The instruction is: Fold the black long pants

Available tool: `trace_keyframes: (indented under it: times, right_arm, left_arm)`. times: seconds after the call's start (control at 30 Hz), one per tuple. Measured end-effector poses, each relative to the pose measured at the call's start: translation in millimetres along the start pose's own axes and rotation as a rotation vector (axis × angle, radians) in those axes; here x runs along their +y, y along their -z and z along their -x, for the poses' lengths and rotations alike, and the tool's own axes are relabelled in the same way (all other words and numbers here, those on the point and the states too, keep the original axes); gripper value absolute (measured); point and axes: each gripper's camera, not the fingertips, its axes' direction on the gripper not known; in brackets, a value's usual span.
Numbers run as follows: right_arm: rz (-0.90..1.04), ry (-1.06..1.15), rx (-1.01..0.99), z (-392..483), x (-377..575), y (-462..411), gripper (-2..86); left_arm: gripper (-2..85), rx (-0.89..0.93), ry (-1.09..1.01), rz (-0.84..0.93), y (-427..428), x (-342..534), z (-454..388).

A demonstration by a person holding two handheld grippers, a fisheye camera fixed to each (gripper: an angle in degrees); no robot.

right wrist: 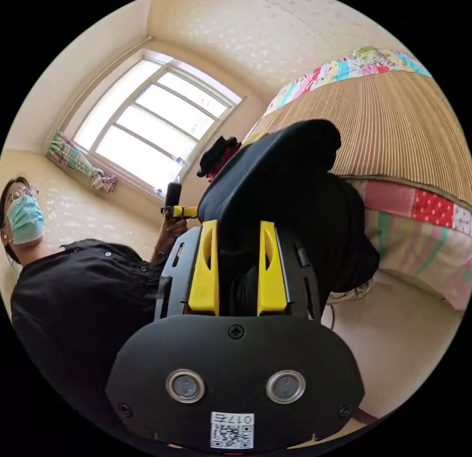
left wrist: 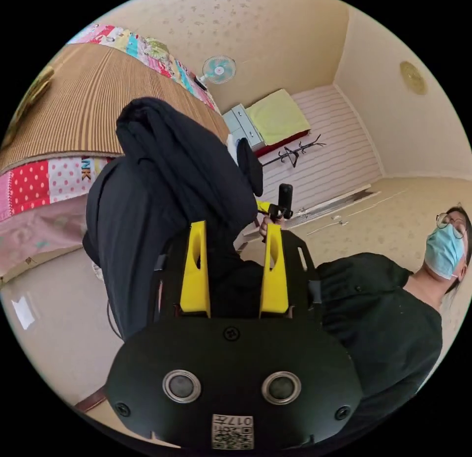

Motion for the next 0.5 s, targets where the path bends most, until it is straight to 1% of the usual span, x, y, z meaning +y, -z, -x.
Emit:
trace_keyframes:
  times: [0.07, 0.17, 0.23, 0.27, 0.3, 0.33, 0.37, 0.43, 0.47, 0.5]
  right_arm:
    - [-0.059, -0.051, 0.038, -8.8, -27.5, 3.1, 17.6]
    - [-0.089, -0.126, -0.004, -30.8, -65.1, -10.0, 21.4]
    - [-0.034, -0.180, 0.033, -42.1, -78.9, -30.2, 22.6]
    - [0.035, -0.196, 0.075, -45.3, -83.4, -48.2, 22.8]
    - [0.106, -0.220, 0.108, -47.3, -82.3, -65.7, 22.6]
    - [0.123, -0.221, 0.112, -46.9, -79.4, -71.8, 22.3]
    - [0.067, -0.188, 0.140, -38.5, -69.8, -69.5, 21.2]
    - [0.067, -0.212, 0.082, -34.8, -55.7, -72.4, 19.3]
    - [0.046, -0.218, 0.054, -32.5, -44.8, -74.9, 18.6]
    - [0.033, -0.208, 0.051, -27.4, -34.5, -76.8, 17.9]
  left_arm:
    - [19.2, -0.060, 0.062, -0.084, 13.0, -20.3, 13.4]
    - [22.5, -0.078, 0.144, -0.098, 5.7, -55.7, 41.1]
    - [22.5, -0.142, 0.167, -0.104, -5.7, -67.5, 52.3]
    - [23.5, -0.162, 0.193, -0.065, -17.3, -72.4, 59.3]
    - [24.1, -0.144, 0.226, -0.037, -26.3, -71.9, 65.6]
    - [24.3, -0.125, 0.239, -0.036, -29.0, -69.5, 67.9]
    - [23.9, -0.116, 0.233, -0.068, -28.3, -62.6, 67.0]
    - [21.4, -0.113, 0.219, -0.066, -27.4, -53.9, 60.6]
    - [18.5, -0.038, 0.225, -0.041, -32.4, -48.6, 60.3]
    - [18.2, 0.025, 0.242, -0.017, -39.9, -42.2, 62.2]
